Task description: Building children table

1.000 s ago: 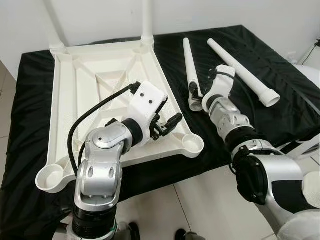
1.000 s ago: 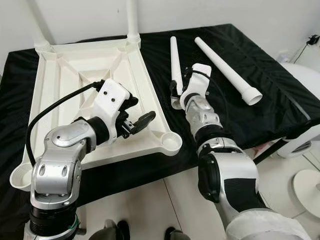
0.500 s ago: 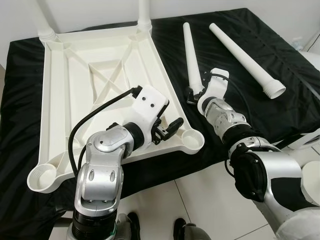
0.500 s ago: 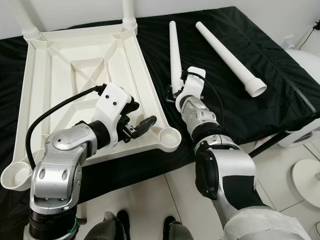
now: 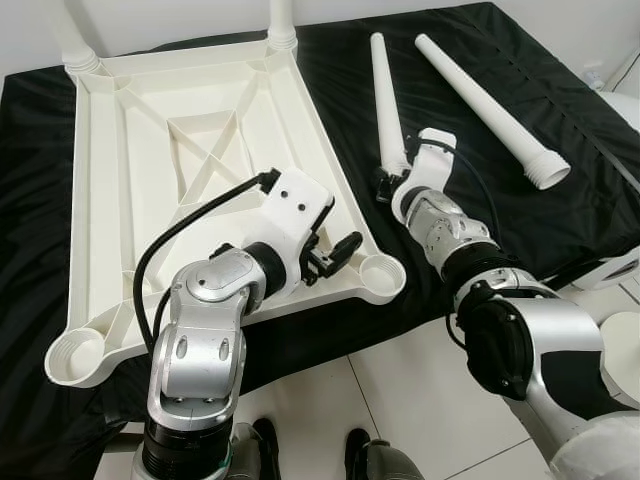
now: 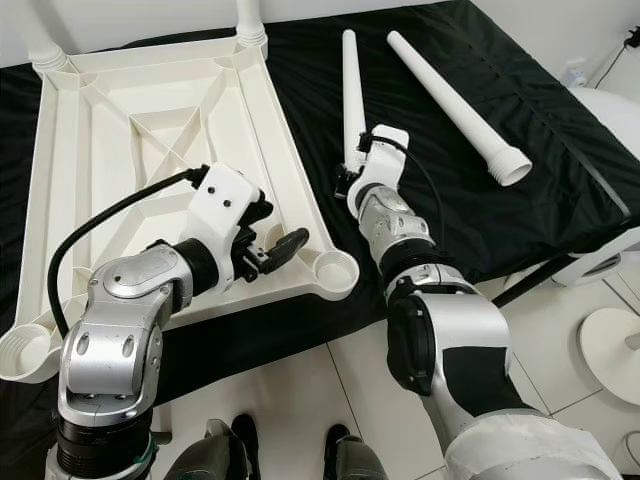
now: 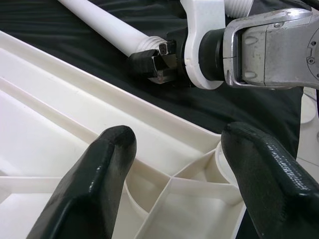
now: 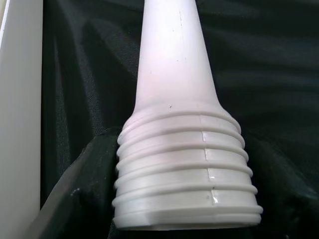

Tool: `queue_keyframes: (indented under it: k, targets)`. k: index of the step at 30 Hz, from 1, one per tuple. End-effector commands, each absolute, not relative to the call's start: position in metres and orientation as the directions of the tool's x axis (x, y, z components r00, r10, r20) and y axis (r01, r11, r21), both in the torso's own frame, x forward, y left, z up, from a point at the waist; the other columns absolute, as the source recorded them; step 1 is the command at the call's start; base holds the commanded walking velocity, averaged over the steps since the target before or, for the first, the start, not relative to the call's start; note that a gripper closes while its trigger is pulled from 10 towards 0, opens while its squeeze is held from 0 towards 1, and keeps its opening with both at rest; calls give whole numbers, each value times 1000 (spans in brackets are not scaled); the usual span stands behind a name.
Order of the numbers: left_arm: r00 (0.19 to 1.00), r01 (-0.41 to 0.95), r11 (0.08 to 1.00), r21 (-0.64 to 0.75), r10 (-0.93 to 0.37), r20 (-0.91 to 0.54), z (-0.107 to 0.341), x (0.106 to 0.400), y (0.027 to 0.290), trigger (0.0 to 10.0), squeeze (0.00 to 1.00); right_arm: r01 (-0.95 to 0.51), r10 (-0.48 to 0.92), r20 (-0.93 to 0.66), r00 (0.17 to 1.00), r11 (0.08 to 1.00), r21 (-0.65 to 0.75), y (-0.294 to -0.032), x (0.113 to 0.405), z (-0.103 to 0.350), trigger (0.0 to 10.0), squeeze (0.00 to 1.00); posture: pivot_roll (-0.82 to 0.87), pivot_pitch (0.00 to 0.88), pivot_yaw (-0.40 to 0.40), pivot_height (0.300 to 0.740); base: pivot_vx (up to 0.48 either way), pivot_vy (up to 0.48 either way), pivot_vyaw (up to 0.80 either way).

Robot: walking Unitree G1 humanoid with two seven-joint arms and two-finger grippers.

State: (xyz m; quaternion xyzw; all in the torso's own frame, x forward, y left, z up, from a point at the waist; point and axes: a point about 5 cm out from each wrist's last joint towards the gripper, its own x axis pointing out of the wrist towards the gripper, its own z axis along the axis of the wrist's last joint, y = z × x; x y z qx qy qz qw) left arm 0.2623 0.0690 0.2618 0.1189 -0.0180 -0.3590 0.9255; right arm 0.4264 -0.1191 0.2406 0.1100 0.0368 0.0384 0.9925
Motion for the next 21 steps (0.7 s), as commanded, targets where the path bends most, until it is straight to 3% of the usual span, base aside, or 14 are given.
queue_keyframes:
  k: [1, 2, 4, 5, 6, 7, 8, 9, 17, 18, 21]
  targets:
    - [822, 554, 796, 242, -570, -9, 266, 265, 73, 10000, 0, -75, 97, -97, 991, 975, 209, -112, 425, 234, 6902, 0, 16, 295, -9, 740, 0, 0, 0]
    - [823, 553, 797, 242, -569, -6, 266, 266, 73, 10000, 0, -77, 96, -84, 992, 975, 207, -112, 425, 235, 1098, 0, 15, 292, -11, 740, 0, 0, 0]
    - [823, 552, 798, 242, -568, -4, 266, 267, 73, 10000, 0, -78, 95, -75, 993, 976, 205, -113, 426, 236, 1098, 0, 15, 292, -11, 740, 0, 0, 0]
    - [823, 551, 799, 241, -568, -1, 266, 267, 73, 10000, 0, -77, 93, -70, 993, 977, 200, -113, 425, 236, 1569, 0, 14, 288, -10, 740, 0, 0, 0]
    - [823, 552, 800, 236, -568, 2, 267, 268, 73, 10000, 0, -76, 90, -67, 994, 978, 193, -114, 425, 236, 2863, 0, 12, 285, -10, 740, 0, 0, 0]
    - [823, 552, 800, 236, -568, 2, 267, 268, 73, 10000, 0, -76, 90, -67, 994, 978, 193, -114, 425, 236, 2863, 0, 12, 285, -10, 740, 0, 0, 0]
    - [821, 554, 802, 223, -571, 10, 268, 269, 74, 10000, 0, -74, 83, -48, 995, 983, 168, -116, 425, 235, 7882, 0, 10, 277, -9, 740, 0, 0, 0]
    - [820, 556, 803, 215, -573, 17, 270, 271, 75, 10000, 0, -69, 77, -45, 996, 985, 161, -119, 425, 234, 10000, 0, 8, 274, -8, 740, 0, 0, 0]
    - [802, 582, 796, 167, -596, 46, 273, 278, 79, 10000, 0, -67, 66, 16, 998, 980, 188, -132, 422, 229, 10000, 0, 2, 246, 2, 740, 0, 0, 0]
    - [803, 581, 797, 168, -595, 45, 272, 281, 79, 10000, 51, -67, 63, 27, 998, 979, 194, -136, 421, 227, 10000, 0, -1, 238, 6, 740, 0, 0, 0]
    - [813, 564, 803, 192, -580, 38, 267, 285, 78, 10000, 0, -60, 52, 45, 998, 980, 190, -143, 420, 225, 10000, 0, -4, 227, 8, 740, 0, 0, 0]
